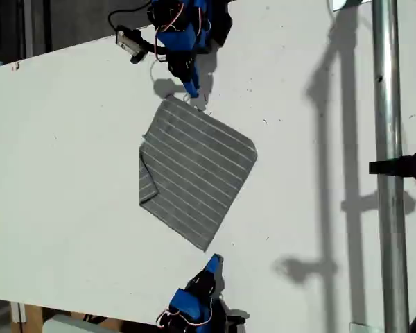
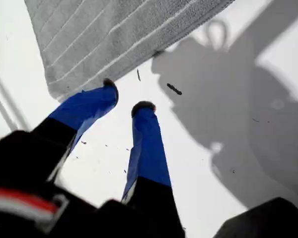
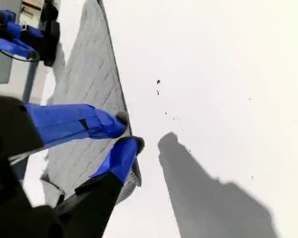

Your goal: Grasp corners of a towel and fold twice.

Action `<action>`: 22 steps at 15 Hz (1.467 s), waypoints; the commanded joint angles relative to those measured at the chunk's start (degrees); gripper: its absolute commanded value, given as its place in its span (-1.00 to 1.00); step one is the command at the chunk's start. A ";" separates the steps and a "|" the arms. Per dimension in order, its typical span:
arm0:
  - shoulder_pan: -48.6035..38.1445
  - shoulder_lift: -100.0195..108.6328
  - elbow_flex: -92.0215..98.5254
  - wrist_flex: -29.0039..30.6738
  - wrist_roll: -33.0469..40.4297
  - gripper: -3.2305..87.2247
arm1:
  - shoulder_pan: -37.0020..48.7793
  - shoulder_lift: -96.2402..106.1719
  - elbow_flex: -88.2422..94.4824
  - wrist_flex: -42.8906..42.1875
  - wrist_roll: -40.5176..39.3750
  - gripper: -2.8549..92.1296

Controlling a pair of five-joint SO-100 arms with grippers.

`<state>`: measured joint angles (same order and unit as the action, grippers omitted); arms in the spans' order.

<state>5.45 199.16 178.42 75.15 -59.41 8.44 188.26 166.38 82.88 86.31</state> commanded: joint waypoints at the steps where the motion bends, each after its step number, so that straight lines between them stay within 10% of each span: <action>1: -13.62 0.00 -0.88 0.09 -25.93 -0.98 | -19.60 0.35 -1.67 -4.31 -4.39 -0.45; 9: -13.71 0.00 -0.79 0.53 -26.81 -0.98 | -18.37 0.35 -1.85 -3.87 -3.87 -0.30; 12: -13.45 0.00 -0.70 0.79 -35.24 -0.98 | -17.84 0.35 -1.76 -6.68 -5.27 -0.94; 22: -13.10 0.00 -1.32 0.62 -33.49 -0.99 | -12.30 0.35 -6.15 -2.37 -8.35 -0.95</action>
<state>-8.00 198.98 177.98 75.50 -92.20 -4.92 188.26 165.15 77.43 78.13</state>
